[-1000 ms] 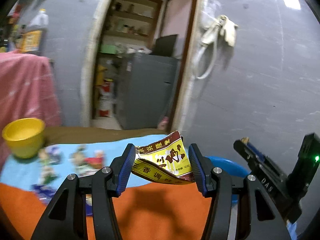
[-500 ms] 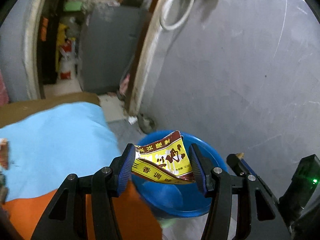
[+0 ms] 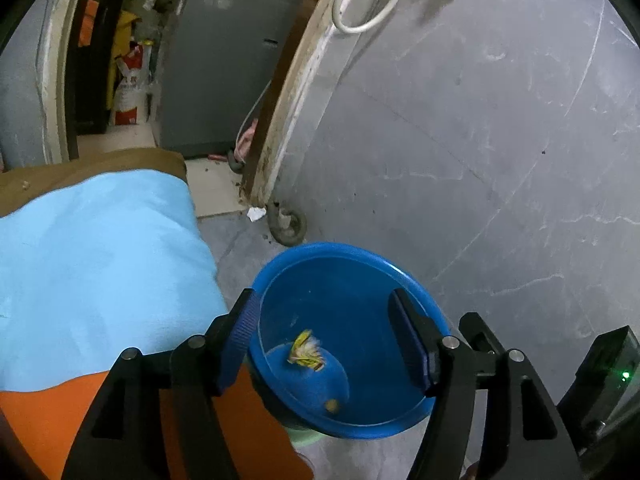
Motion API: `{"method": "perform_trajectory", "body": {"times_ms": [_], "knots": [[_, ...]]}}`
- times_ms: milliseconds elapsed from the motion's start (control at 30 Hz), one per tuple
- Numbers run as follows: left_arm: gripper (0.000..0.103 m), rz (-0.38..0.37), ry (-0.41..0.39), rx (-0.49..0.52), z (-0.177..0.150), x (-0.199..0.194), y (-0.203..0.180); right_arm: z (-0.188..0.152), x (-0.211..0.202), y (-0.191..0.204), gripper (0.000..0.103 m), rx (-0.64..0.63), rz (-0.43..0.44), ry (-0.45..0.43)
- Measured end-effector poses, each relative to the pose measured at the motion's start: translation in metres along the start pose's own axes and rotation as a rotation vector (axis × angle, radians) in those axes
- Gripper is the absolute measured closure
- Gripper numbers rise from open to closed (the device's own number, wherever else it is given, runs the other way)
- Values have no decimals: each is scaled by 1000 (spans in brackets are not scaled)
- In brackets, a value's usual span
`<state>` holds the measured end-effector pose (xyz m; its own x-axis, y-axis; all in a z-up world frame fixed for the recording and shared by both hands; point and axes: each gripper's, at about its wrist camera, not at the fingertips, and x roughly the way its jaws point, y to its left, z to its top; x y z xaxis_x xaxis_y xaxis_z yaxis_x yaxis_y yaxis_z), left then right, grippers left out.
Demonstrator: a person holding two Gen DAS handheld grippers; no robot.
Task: Collect trash
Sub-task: 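Carry both held items over the blue bucket and open both tools, then return both tools to the trash on the blanket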
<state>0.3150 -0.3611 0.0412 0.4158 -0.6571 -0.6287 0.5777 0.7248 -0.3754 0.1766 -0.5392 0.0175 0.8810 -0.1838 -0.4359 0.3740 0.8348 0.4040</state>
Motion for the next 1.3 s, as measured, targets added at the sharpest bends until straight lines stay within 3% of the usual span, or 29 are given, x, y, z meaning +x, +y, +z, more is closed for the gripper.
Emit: {"method": "perform_trajectory", "body": {"times_ms": [267,333,400,567,633,1000,1300], "knots": [[25,98,-193,27,-9,-58,6,6,-16,14,46,-55,21,-123],[19,148,-256,34,-14,-76,11,6,-21,21,33,-77,35,-156],[12,199,-312,26,-20,-95,16,7,-27,30,28,-104,54,-191],[4,291,-429,-16,-41,-140,38,2,-39,57,14,-172,123,-265],[4,329,-471,-30,-50,-159,47,-1,-44,68,1,-202,148,-293],[2,560,-671,-49,-106,-244,88,-24,-73,135,0,-317,315,-418],[2,684,-715,-97,-141,-285,124,-52,-82,190,0,-409,460,-427]]}}
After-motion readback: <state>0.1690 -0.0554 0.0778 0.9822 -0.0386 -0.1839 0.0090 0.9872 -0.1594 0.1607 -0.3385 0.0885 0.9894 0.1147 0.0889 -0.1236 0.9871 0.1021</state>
